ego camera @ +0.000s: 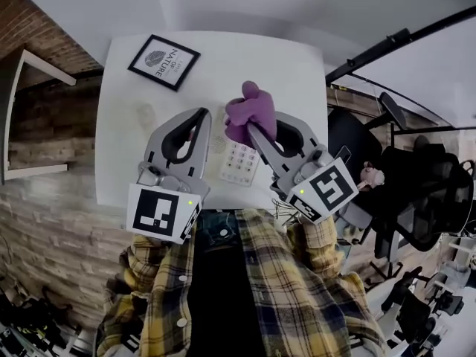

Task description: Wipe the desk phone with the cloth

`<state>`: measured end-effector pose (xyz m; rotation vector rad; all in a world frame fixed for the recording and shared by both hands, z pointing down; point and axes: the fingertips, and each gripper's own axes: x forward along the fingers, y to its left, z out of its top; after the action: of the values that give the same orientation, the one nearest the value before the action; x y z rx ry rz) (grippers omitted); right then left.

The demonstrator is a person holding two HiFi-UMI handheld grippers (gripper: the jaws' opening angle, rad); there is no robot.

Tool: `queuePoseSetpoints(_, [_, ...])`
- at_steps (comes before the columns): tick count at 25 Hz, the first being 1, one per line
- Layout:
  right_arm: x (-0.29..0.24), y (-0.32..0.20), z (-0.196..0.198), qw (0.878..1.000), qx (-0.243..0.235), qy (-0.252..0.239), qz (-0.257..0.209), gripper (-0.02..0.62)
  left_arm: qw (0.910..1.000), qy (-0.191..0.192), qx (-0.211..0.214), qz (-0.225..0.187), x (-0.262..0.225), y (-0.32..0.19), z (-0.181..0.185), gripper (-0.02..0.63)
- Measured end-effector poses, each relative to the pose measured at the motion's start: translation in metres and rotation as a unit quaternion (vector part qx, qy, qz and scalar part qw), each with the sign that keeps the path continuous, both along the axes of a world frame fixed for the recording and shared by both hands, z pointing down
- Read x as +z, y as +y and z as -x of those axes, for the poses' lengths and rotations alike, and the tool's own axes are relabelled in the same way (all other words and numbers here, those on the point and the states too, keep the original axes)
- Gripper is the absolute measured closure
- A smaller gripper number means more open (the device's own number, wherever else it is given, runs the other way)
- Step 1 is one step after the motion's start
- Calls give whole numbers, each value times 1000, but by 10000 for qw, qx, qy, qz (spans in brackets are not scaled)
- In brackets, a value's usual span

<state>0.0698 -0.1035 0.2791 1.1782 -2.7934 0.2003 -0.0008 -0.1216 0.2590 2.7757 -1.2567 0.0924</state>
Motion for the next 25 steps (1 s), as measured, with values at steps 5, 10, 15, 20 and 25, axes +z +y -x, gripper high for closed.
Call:
queuePoseSetpoints(5, [-14, -6, 14, 9996, -157, -13, -215, 528, 9999, -20, -124, 53, 0, 0, 6, 589])
queuePoseSetpoints(10, [-19, -3, 19, 9997, -43, -123, -193, 528, 9997, -17, -143, 201, 4, 3, 10, 589])
queuePoseSetpoints(15, [-25, -3, 13, 9995, 39, -176, -248, 528, 9995, -34, -147, 268, 8, 0, 7, 589])
queuePoseSetpoints(20, [-27, -2, 10, 9995, 79, -176, -258, 528, 9995, -45, -130, 292, 9, -1, 6, 589])
queuePoseSetpoints(25, [-25, -4, 10, 9995, 76, -194, -228, 528, 9994, -67, -110, 313, 12, -3, 4, 589])
